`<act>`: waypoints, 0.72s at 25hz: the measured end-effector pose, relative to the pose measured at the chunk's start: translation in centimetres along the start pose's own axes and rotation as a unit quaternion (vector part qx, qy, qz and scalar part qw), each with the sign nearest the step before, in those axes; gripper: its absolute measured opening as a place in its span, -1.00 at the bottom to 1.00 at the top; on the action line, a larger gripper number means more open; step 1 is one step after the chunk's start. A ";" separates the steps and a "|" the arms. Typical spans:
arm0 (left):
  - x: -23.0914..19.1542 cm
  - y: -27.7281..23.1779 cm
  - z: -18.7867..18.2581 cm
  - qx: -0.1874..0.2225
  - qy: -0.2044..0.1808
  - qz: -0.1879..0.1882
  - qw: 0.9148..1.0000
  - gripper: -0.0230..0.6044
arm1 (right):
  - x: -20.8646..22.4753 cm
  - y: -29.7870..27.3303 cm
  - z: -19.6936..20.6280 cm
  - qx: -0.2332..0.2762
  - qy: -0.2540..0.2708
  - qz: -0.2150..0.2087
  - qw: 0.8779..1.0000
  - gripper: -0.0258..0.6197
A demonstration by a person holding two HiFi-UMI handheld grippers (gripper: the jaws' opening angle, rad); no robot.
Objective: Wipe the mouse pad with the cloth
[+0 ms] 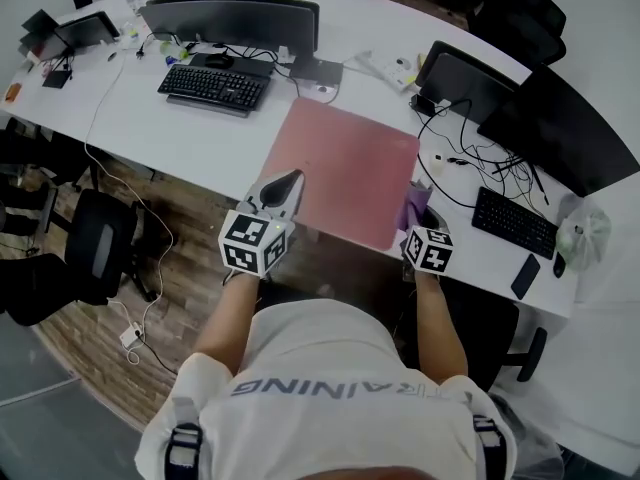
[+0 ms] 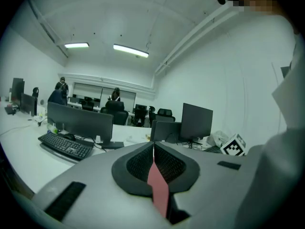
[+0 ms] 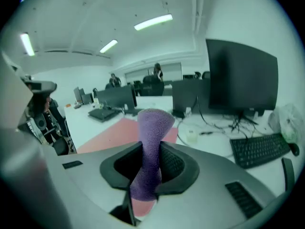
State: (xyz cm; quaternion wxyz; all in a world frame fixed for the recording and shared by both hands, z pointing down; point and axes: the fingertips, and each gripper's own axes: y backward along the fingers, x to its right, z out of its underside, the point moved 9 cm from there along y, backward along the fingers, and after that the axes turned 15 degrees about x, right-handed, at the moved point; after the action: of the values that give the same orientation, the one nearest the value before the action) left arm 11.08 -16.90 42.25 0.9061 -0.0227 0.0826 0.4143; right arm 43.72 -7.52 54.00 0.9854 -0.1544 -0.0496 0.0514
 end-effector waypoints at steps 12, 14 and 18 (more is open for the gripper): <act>-0.6 1.3 -8.5 0.091 -0.041 -0.030 0.995 -0.81 | -6.2 6.3 -19.1 0.240 0.045 -0.080 0.966 -0.60; -0.7 1.7 -8.9 0.096 -0.040 -0.034 0.994 -0.81 | -6.7 6.7 -19.4 0.251 0.064 -0.073 0.963 -0.61; -0.9 2.3 -9.0 0.102 -0.039 -0.041 0.993 -0.81 | -7.3 6.9 -19.4 0.252 0.073 -0.074 0.962 -0.61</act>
State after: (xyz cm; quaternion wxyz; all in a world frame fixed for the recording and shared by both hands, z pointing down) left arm 7.58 -17.09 33.63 0.9225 0.0830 0.0882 0.3666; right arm 38.06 -7.60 32.92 0.9944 0.0996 0.0257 -0.0225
